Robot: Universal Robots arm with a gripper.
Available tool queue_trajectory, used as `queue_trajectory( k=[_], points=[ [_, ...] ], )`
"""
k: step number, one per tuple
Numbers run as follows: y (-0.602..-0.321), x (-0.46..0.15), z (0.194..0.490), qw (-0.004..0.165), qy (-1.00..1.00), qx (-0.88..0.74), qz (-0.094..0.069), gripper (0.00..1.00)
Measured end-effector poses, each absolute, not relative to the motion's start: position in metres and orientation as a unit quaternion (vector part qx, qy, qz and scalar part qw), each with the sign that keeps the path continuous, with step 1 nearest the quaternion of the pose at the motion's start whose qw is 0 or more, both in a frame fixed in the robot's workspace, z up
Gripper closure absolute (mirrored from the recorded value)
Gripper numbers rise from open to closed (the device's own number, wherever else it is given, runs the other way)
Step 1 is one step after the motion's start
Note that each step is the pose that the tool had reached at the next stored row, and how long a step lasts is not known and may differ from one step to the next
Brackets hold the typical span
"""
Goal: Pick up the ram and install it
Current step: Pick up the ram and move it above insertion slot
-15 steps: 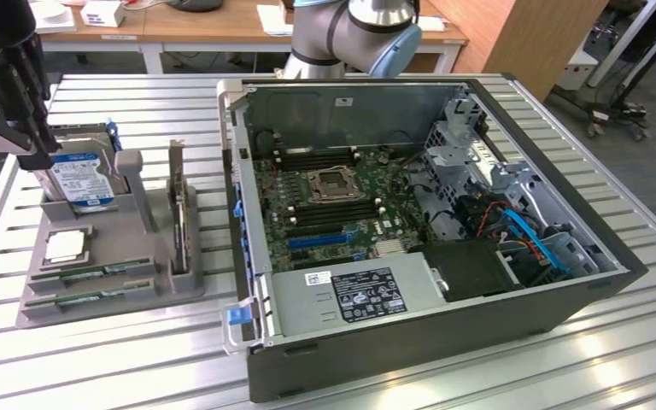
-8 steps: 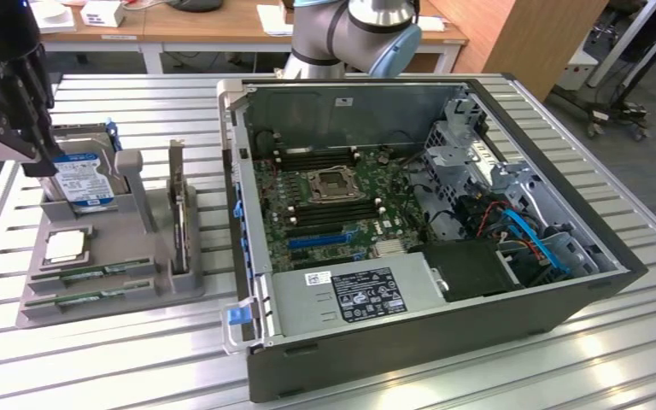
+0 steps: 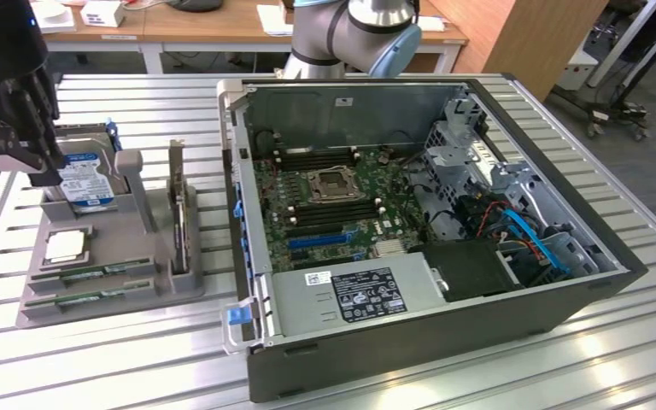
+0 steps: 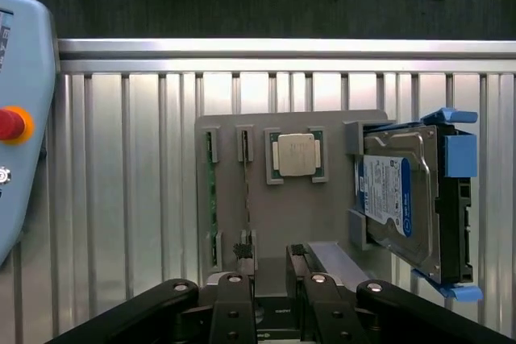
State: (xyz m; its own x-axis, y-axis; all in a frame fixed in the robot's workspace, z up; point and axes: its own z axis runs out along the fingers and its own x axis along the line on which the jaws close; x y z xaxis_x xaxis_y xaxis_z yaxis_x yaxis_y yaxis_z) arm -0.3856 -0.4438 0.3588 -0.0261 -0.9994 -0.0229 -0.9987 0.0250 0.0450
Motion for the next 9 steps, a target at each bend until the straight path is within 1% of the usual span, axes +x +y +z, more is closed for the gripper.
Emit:
queue_trajectory(
  k=[9],
  points=[
    [-0.444,-0.386,0.346,0.007,-0.716,0.698,-0.024,0.71]
  ],
)
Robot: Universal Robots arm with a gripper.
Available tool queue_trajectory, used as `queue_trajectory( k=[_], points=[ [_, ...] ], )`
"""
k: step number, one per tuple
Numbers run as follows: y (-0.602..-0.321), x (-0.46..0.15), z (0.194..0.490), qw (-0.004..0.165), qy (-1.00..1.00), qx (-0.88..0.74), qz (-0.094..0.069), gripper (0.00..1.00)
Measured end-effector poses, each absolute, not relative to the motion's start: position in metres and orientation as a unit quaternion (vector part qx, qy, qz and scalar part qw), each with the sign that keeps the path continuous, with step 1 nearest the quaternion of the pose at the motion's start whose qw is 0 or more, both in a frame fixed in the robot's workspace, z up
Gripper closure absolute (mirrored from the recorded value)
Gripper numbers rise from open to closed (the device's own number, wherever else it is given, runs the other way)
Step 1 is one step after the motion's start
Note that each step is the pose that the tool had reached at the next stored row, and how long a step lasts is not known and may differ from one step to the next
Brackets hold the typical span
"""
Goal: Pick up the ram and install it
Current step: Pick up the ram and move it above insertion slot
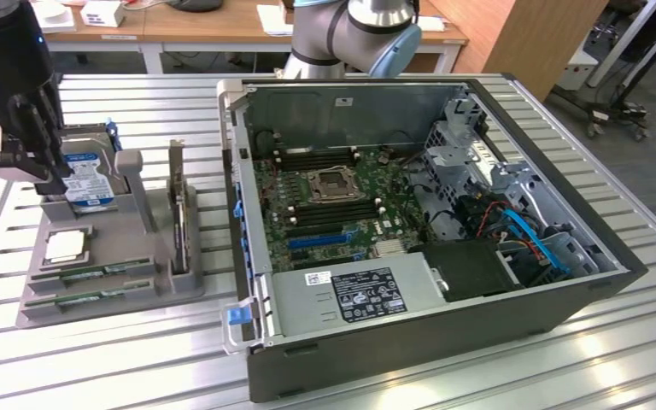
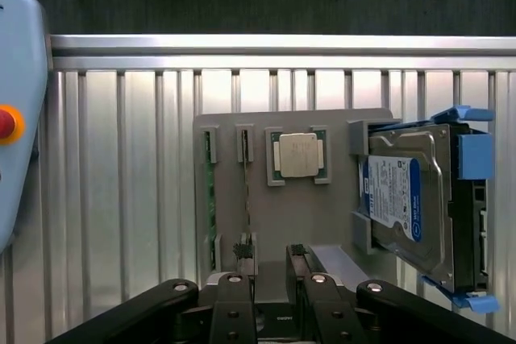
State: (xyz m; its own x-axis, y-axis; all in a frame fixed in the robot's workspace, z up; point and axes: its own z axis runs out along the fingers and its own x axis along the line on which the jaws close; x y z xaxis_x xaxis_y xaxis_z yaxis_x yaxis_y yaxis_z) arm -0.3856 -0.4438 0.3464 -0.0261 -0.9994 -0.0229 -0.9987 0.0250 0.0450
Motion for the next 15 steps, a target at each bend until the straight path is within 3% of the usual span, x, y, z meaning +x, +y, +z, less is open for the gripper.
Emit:
queue_trajectory(
  k=[15],
  points=[
    [-0.4438,-0.3856,0.3387,0.007,-0.716,0.698,-0.024,0.71]
  ],
)
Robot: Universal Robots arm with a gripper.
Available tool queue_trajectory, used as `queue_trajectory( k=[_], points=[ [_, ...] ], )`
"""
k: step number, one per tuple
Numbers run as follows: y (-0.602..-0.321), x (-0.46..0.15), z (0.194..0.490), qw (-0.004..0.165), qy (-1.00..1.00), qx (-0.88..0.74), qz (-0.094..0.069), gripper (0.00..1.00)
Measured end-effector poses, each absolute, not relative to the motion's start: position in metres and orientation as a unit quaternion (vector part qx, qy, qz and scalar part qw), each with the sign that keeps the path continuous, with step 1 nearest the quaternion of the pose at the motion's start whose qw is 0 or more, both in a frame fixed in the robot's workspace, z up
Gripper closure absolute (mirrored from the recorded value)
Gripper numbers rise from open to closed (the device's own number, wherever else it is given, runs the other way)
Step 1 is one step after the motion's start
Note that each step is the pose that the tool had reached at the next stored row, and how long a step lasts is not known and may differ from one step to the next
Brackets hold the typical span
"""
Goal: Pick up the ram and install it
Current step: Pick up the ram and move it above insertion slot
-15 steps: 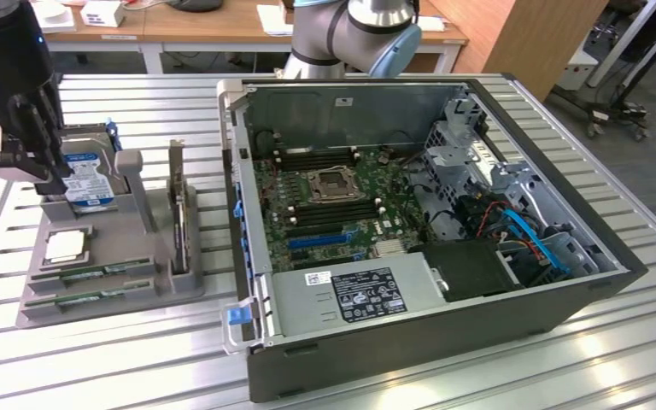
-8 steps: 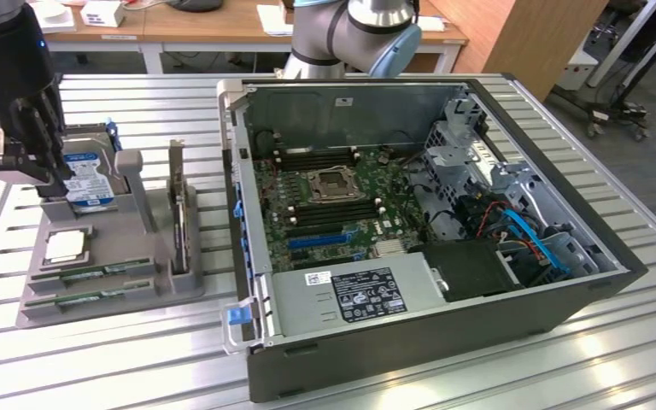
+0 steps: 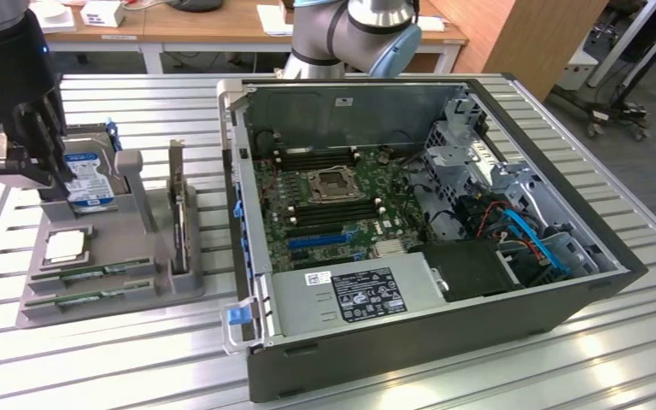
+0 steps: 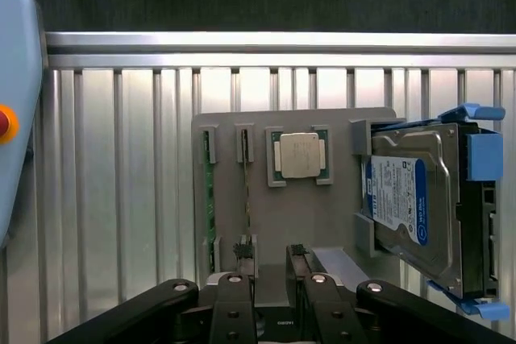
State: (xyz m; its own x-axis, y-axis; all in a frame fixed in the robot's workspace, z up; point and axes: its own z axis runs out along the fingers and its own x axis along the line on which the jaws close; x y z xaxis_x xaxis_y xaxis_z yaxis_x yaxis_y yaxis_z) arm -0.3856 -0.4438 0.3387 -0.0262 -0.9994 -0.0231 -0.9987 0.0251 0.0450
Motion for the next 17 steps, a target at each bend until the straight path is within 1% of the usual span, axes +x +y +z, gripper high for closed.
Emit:
queue_trajectory(
  k=[8,17],
  points=[
    [-0.445,-0.386,0.336,0.007,-0.716,0.698,-0.024,0.71],
    [-0.460,-0.386,0.336,0.007,-0.716,0.698,-0.024,0.71]
  ],
)
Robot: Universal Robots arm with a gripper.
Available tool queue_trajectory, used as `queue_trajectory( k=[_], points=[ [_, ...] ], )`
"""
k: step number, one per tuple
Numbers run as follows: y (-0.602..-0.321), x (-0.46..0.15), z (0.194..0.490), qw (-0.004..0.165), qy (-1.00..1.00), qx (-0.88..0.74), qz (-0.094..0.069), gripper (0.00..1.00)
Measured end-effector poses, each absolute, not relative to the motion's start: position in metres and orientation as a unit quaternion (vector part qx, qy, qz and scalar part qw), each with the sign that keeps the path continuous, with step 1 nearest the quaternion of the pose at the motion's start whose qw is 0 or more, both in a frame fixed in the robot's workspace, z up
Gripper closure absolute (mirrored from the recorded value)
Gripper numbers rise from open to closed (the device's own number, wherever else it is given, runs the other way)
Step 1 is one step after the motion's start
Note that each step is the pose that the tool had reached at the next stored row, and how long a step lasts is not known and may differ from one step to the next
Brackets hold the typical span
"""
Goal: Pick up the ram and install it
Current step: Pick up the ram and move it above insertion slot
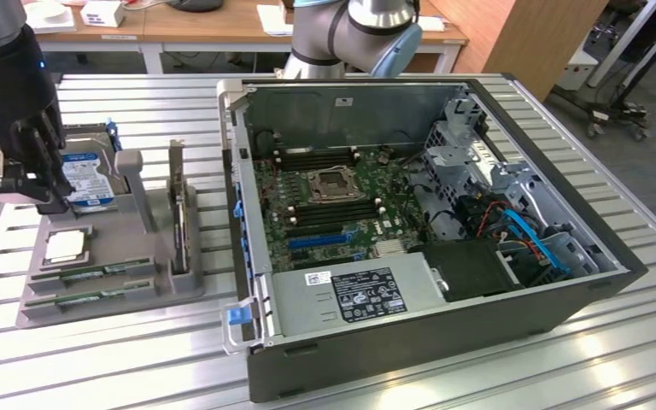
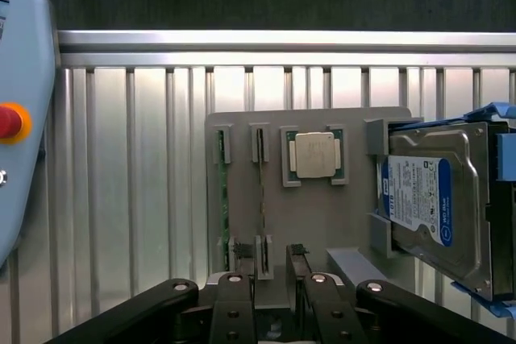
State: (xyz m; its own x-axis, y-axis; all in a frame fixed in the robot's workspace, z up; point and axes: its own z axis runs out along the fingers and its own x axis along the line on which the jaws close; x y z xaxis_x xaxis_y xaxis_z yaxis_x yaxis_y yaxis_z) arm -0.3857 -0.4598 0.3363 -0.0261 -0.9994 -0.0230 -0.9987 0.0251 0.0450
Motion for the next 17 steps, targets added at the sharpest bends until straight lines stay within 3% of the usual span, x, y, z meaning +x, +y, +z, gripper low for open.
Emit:
queue_trajectory(
  k=[17],
  points=[
    [-0.461,-0.386,0.320,0.007,-0.716,0.698,-0.024,0.71]
  ],
)
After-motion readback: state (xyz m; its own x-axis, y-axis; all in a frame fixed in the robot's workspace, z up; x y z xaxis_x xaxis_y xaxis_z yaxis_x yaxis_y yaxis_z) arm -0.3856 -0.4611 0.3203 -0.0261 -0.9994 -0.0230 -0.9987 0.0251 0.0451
